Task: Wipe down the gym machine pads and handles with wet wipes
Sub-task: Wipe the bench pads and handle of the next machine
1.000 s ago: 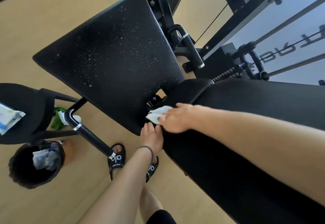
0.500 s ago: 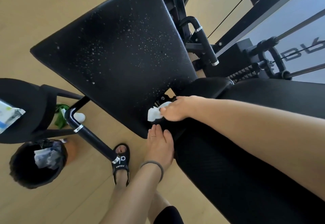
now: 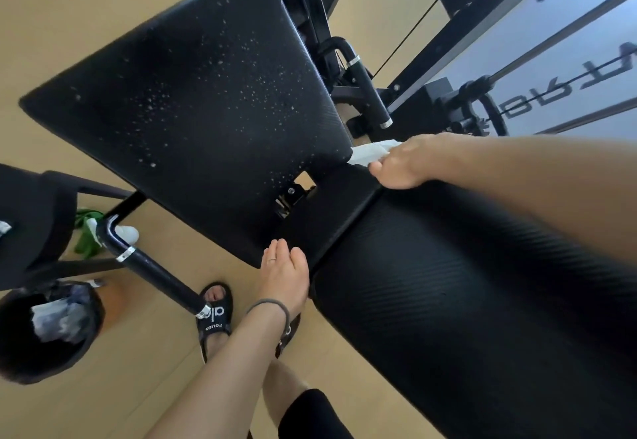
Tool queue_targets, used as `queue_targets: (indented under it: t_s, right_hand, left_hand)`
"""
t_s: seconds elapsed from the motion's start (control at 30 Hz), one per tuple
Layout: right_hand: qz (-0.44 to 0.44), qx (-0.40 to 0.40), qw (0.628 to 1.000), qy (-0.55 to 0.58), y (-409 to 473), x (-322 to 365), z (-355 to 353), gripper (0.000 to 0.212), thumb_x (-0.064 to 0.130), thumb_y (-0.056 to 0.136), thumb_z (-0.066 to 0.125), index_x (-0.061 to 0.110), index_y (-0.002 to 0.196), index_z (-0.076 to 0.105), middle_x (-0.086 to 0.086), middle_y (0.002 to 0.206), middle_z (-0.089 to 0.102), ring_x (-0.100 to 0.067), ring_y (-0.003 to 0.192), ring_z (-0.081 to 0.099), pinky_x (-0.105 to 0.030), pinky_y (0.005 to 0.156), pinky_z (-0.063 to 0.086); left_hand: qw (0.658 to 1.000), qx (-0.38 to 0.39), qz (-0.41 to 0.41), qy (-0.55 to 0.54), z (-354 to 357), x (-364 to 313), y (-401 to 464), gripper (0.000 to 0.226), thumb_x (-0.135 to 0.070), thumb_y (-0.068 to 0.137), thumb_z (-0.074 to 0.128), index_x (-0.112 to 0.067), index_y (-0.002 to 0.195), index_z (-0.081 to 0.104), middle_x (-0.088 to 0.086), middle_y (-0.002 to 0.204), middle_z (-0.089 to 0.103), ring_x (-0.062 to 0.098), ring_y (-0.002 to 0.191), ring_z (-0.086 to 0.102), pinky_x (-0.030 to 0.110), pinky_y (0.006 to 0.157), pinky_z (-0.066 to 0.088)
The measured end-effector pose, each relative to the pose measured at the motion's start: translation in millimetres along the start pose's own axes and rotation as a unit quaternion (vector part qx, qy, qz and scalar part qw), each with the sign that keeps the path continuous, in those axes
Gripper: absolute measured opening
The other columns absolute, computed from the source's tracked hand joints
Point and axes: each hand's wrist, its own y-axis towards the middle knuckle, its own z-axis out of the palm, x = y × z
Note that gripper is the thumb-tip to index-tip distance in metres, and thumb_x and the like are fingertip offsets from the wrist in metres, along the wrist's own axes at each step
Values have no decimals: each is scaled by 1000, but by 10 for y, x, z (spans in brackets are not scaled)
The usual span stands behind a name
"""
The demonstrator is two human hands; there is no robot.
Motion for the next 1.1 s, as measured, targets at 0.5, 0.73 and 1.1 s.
queue_targets:
  t_s: [0.5,0.73,1.1]
  right_hand:
    - [-247,70,965,-51,-131,1019,515,53,29,108,9,14,151,37,-9,163,32,-25,153,25,-45,126,7]
    - [-46,19,999,-22,831,1073,401,83,51,85,8,14,158,23,-12,164,28,-32,151,27,-47,123,20]
    - [-336,34,904,-263,68,2000,738,42,34,105,31,23,134,59,-3,138,58,-26,128,51,-50,114,36]
  left_hand:
    - [989,20,-9,-148,-133,140,-61,49,-19,107,25,-10,155,30,1,160,30,18,149,24,31,122,19]
    - [948,82,-152,-266,-328,430,267,50,-30,106,39,-24,155,32,0,155,41,20,141,41,40,120,29]
    - [861,66,-247,-440,-568,481,289,42,-41,107,31,-13,125,57,9,109,69,22,108,63,38,99,48]
